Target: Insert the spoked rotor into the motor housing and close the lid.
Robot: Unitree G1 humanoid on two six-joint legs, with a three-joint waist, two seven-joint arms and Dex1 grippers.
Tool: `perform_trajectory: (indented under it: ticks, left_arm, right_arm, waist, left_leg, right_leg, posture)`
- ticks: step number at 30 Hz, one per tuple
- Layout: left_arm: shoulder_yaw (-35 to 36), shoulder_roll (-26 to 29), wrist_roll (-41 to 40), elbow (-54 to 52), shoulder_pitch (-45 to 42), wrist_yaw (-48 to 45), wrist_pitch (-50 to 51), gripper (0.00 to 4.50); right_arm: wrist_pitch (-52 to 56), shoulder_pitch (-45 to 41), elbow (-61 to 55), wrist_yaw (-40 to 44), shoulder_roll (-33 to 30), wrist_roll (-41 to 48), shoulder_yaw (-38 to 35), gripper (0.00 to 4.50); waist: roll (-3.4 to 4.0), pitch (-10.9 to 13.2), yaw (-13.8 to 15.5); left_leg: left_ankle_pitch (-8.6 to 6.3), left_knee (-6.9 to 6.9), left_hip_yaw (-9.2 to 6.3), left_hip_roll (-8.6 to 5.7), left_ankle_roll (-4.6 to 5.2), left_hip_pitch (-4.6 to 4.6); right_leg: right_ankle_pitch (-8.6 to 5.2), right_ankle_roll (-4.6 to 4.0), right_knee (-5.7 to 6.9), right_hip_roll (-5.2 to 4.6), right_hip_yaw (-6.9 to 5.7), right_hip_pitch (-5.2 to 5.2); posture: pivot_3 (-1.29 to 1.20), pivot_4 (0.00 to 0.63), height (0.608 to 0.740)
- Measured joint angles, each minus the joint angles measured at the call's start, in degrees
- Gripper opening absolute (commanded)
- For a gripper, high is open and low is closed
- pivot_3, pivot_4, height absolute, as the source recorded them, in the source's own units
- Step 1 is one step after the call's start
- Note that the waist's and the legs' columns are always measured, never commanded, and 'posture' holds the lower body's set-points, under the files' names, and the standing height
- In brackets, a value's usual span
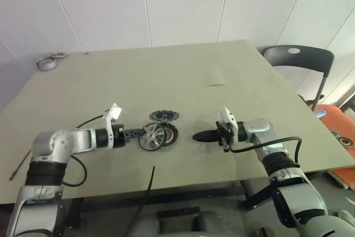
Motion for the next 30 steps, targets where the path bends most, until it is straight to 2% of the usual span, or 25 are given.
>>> perform_trajectory:
  ticks: [8,18,24,30]
  left_arm:
    - [-2.36,-1.21,5.05,3.98,-2.71,-4.34,-0.31,0.43]
    - [-2.56,-1.75,6.45,3.92,-5.83,-7.02,0.75,0.43]
    - [-2.35,-1.53,7.36,6.13,-9.77,-7.78,3.04,0.43]
    - [-5.54,-1.06,11.03,10.75,-15.41,-9.06,4.37,0.43]
  right_arm:
    - [0.9,1.69,-2.71,-1.0,-0.38,0.09,0.0,0.0]
    - [1.24,2.23,-3.28,-1.84,-1.13,0.18,-0.01,0.0]
    - [1.21,2.21,-3.17,-2.18,-1.13,0.27,-0.01,0.0]
    - [0.73,2.13,-2.63,-2.57,-0.91,0.25,0.0,0.0]
  waist:
    - [-0.01,0.0,0.11]
    - [-0.02,0.01,0.07]
    - [-0.02,0.01,0.0]
    - [-0.03,0.02,0.04]
  left_leg:
    - [0.0,0.03,-0.02,-0.01,0.0,-0.06]
    - [0.0,0.03,-0.04,0.0,0.0,-0.11]
    - [0.0,0.04,-0.03,-0.01,0.0,-0.12]
    - [0.0,0.07,-0.04,-0.02,0.0,-0.19]
  right_leg:
    - [0.0,0.02,0.0,-0.03,0.0,-0.02]
    - [0.01,0.04,0.01,-0.03,-0.01,-0.07]
    - [0.04,0.1,0.01,-0.02,-0.01,-0.09]
    - [0.05,0.12,0.03,-0.01,-0.02,-0.14]
  posture:
    - [0.0,0.0,0.74]
    - [0.0,0.0,0.74]
    - [0.0,0.0,0.74]
    - [0.0,0.0,0.74]
